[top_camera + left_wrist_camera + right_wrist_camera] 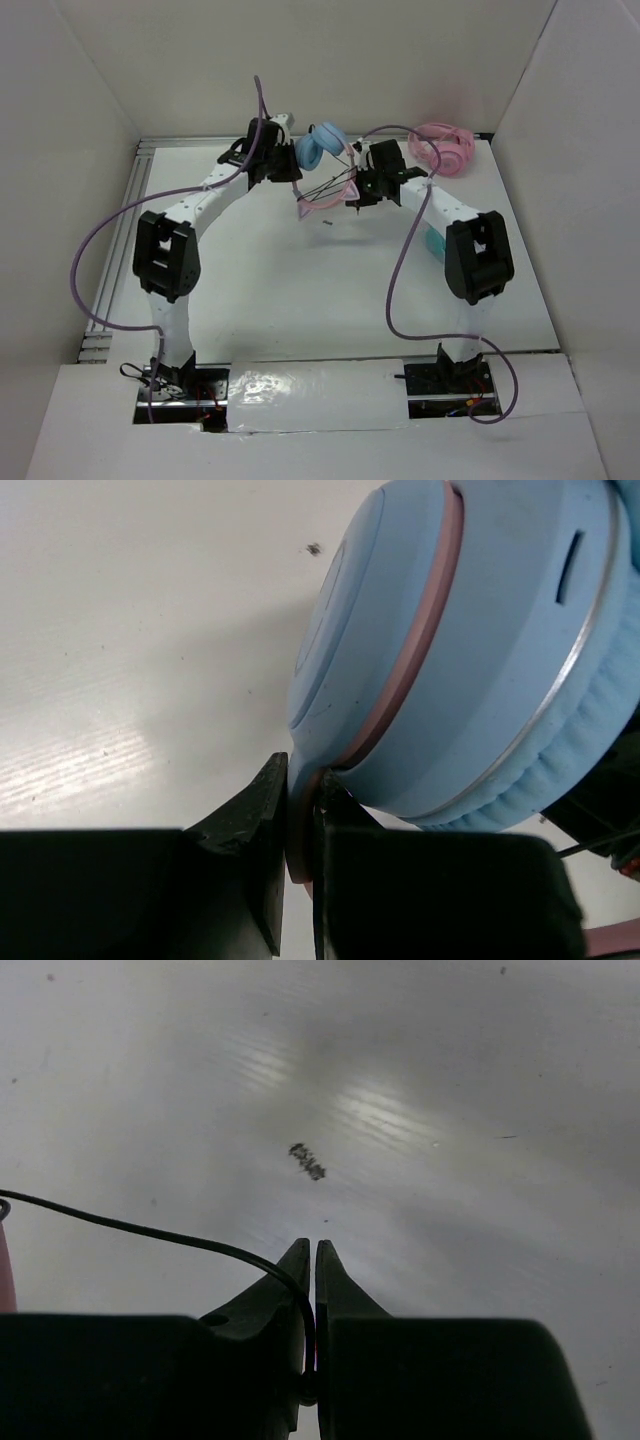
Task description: Wrap the headphones
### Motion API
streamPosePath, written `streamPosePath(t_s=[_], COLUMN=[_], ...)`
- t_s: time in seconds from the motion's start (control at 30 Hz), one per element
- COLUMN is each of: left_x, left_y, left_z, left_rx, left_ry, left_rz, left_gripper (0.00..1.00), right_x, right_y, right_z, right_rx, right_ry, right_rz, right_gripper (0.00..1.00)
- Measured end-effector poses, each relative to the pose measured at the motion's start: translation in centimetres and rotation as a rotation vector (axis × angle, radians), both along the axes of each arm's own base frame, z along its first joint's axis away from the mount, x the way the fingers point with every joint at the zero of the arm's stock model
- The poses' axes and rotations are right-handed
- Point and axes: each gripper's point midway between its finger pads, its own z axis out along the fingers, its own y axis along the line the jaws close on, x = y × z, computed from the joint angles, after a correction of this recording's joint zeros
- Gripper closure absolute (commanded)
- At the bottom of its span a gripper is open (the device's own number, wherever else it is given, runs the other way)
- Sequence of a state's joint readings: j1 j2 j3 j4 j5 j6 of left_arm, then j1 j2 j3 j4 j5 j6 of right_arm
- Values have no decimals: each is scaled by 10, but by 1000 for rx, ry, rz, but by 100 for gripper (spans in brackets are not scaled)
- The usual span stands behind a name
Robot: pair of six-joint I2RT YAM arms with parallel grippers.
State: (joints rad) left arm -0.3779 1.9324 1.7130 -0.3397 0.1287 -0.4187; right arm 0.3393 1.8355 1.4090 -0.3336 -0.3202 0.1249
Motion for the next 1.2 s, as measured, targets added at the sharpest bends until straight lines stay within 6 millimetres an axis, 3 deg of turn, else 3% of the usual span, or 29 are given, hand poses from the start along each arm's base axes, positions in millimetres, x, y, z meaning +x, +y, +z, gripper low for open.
streamPosePath(t_s=[0.13, 0.3, 0.43, 0.67, 0.8, 0.97, 1.07, 1.1, 1.2], left_x=[28, 51, 61, 95, 86, 68, 66, 66, 65], left_y=[-3, -1, 0, -3, 0, 4, 7, 10, 12], left_z=[-34, -57, -72, -88, -112, -153, -153, -154, -156], left_rx=[24, 19, 15, -6, 14, 40, 51, 58, 70], left_ry=[37, 59, 78, 80, 150, 271, 272, 275, 283], left_rz=[42, 75, 105, 150, 116, 61, 32, 30, 20], left_gripper=[100, 100, 100, 100, 100, 100, 100, 100, 100], right_x=[24, 50, 61, 104, 108, 115, 117, 118, 117], right_y=[-8, -11, -10, -11, -18, -23, -24, -23, -18], right_z=[-27, -57, -66, -82, -95, -90, -87, -86, -83], right_rx=[-36, -30, -10, 63, 107, 176, 202, 210, 227], right_ry=[85, 179, 226, 294, 354, 364, 364, 361, 357], right_rz=[-83, -131, -176, -298, -364, -384, -374, -369, -343], right_gripper=[89, 85, 80, 74, 72, 74, 84, 91, 93])
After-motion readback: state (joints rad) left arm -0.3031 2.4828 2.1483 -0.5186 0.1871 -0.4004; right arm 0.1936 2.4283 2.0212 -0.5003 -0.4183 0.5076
